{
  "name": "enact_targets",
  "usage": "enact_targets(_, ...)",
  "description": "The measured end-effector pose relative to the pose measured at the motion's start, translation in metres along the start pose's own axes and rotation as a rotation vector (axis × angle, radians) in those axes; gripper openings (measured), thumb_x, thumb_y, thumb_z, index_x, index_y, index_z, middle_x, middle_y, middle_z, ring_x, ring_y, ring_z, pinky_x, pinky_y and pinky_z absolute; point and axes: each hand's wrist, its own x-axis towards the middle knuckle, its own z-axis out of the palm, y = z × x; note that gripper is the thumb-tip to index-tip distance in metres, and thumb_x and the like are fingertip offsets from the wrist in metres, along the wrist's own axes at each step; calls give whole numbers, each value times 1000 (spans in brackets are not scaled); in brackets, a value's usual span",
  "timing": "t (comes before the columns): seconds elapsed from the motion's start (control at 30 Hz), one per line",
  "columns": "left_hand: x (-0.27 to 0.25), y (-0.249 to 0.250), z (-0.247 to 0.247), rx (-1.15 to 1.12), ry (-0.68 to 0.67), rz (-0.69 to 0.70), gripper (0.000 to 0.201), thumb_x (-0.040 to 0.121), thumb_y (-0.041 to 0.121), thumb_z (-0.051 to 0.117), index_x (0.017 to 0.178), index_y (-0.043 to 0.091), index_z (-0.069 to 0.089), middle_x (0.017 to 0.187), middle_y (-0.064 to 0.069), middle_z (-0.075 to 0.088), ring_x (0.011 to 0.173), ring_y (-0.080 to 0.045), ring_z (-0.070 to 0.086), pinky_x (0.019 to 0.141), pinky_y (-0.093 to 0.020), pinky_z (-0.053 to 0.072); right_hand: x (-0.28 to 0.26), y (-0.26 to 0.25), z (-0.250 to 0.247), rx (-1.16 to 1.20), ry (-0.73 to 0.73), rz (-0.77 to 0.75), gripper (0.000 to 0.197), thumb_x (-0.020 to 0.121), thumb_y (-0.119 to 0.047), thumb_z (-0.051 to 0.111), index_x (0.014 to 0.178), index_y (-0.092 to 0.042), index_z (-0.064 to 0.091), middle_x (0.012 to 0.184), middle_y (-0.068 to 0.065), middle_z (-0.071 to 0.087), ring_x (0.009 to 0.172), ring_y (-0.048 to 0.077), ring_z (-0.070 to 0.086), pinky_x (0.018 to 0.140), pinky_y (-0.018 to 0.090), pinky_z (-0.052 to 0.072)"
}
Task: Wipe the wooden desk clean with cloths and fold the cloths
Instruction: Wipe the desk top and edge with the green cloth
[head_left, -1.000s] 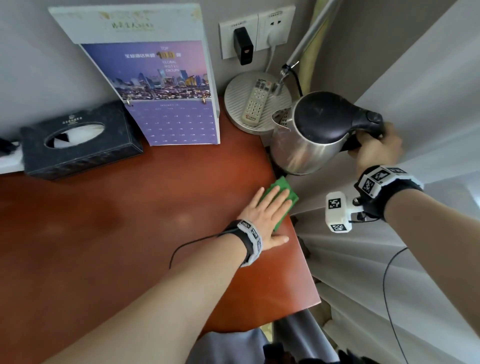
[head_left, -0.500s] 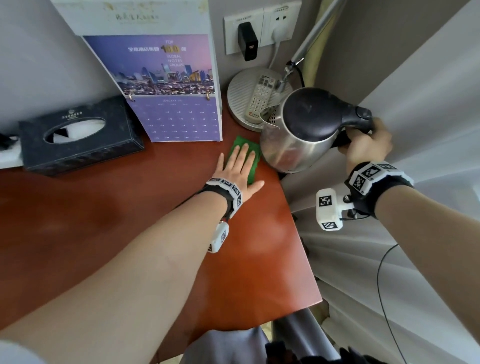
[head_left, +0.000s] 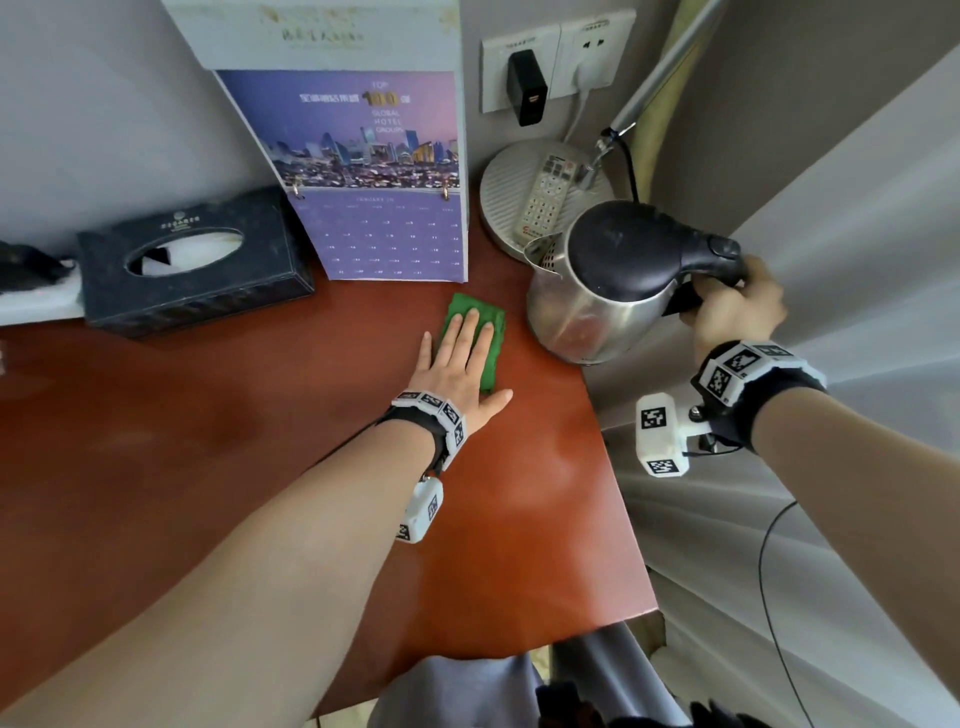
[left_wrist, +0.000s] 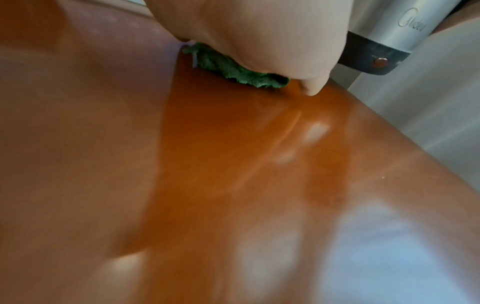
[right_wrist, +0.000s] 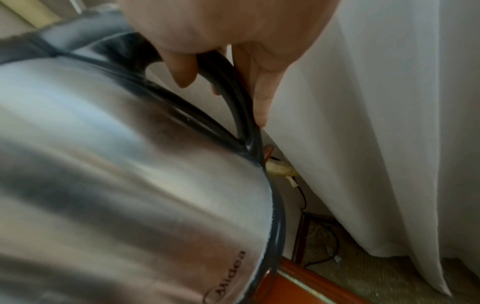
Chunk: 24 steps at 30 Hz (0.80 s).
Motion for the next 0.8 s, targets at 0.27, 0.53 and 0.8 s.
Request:
enact_targets(0.27, -36, -49, 5, -51, -33, -114, 88, 91, 73, 16, 155, 23, -17, 161, 2, -27, 150, -18, -20, 121, -55, -3, -20, -4, 34, -63, -49, 7, 37, 65, -27, 56, 100, -25, 67, 88, 6, 70, 85, 31, 67, 77, 44, 57)
enact_targets(0.53, -7, -48, -9, -116, -47, -147, 88, 90, 74, 16, 156, 23, -14, 162, 2, -24, 150, -19, -20, 120, -55, -5, -40, -8, 49, -10, -63, 0, 30, 78, -19, 59, 107, -22, 65, 90, 3, 62, 85, 24, 57, 73, 27, 45)
enact_targets(0.8, -1, -59, -3, -88, 61, -68, 86, 91, 72, 20, 157, 24, -7, 164, 5, -18, 151, -19, -14, 120, -57, -1, -32, 3, 55, 70, -20, 156, 49, 59, -26, 58, 106, -31, 70, 87, 3, 73, 83, 28, 71, 77, 43, 60)
